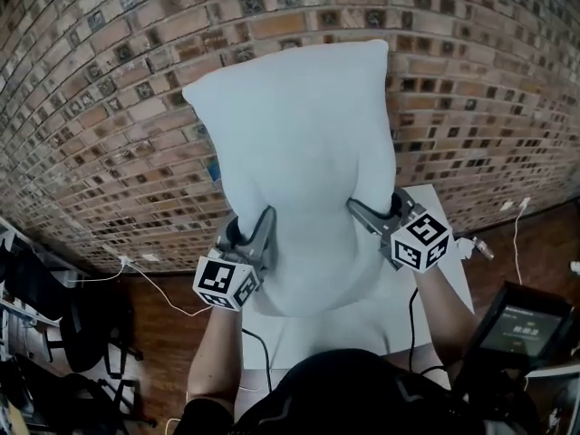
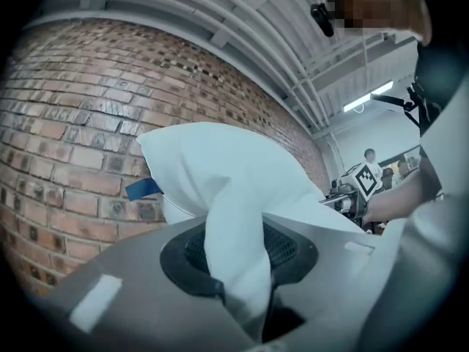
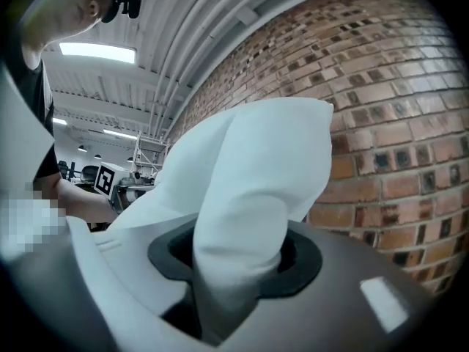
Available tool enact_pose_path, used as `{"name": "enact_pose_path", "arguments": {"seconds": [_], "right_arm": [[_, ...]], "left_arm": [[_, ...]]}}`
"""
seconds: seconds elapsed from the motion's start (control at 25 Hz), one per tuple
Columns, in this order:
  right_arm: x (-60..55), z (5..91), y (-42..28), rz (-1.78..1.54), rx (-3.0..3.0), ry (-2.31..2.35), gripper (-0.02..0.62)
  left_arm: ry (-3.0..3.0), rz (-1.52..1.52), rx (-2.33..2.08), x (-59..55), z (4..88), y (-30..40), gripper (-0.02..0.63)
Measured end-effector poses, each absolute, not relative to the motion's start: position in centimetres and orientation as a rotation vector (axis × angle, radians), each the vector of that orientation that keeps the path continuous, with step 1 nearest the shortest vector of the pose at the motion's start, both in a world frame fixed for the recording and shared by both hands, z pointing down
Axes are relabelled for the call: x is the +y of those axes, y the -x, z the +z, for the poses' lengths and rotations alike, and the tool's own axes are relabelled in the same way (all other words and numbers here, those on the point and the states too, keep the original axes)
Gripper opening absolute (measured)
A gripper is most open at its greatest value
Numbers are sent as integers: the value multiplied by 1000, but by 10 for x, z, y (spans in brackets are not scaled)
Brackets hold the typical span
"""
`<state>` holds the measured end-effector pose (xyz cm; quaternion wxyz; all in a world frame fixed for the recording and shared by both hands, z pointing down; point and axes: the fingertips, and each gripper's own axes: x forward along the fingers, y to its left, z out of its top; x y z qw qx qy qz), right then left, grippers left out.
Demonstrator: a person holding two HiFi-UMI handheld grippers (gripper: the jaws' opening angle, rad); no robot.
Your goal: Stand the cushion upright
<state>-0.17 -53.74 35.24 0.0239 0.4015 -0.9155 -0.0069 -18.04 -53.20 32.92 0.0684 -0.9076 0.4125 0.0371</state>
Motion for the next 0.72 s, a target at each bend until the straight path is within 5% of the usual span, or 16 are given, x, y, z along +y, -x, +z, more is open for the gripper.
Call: {"name": "enact_pose_path", "arguments": {"seconds": [0.72], "right_arm": [[-664,441,8,47,-2742,-1242,196]], "left_arm": [[2749,-98,1474,-669,424,181,124]]}}
